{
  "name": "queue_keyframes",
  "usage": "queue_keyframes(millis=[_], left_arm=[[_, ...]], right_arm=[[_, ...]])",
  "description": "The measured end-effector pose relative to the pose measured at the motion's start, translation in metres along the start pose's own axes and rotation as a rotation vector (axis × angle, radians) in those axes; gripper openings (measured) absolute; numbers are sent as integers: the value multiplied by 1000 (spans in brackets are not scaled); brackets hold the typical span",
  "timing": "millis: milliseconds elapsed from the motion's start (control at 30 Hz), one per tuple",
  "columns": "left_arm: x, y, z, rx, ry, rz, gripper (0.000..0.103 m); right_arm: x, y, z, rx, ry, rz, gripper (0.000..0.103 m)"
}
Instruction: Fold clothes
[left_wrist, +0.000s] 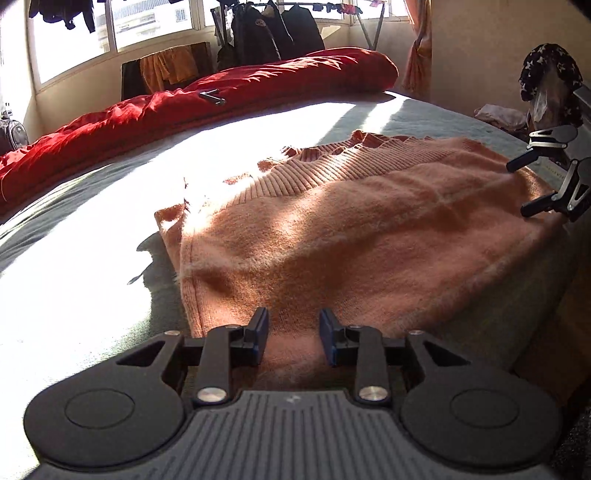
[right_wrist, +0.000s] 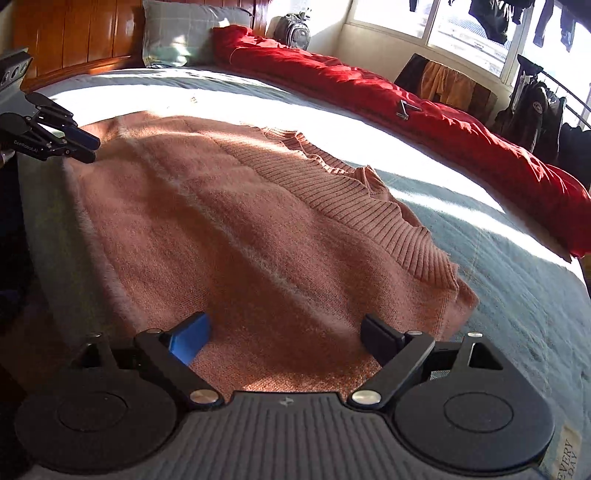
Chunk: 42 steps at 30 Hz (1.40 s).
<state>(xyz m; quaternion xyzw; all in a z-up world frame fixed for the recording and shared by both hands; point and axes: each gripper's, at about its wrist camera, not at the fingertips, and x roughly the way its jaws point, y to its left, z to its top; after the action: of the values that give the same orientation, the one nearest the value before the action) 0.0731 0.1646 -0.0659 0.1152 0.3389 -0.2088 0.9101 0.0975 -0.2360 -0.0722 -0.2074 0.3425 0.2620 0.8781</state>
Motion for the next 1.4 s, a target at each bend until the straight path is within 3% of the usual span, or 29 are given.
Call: queue_keyframes(millis=[67,133,400,533,667,767,833,933,1033,1100,1233,1333,1400], left_arm=[[-2,5,8,-19,18,-3,44],[-4,9,15,-37,37,-6,49],[-13,28,46,-112,110,-19,49],[11,40,87,-158,44,-72,61],[62,48,96,-243,60,-139,61],[90,56,82,-304,142,-70,62],[84,63,72,-335,125,-64,62],[72,61,76,-330,121,-34,62],[69,50,95,-254,100,13,62],[75,45,110,-229,59,-14,62],[104,47,123,-252,45,-40,63],[130,64,115,-294,104,49,64],[125,78,112,-358,87,56,63]], right_arm=[[-5,-6,12,1,11,4,92],[-8,-14,25,11,7,6,93],[7,-38,28,159,157,67,97],[-4,-55,50,236,49,107,101],[9,-73,57,358,0,160,103],[32,-83,42,450,49,175,103],[41,-86,22,495,83,153,103],[27,-91,6,534,40,173,103],[15,-99,13,572,9,150,103],[14,-103,23,565,-24,122,103],[42,-112,38,584,-21,129,103],[65,-110,36,585,36,115,103],[68,-106,35,565,33,103,103]])
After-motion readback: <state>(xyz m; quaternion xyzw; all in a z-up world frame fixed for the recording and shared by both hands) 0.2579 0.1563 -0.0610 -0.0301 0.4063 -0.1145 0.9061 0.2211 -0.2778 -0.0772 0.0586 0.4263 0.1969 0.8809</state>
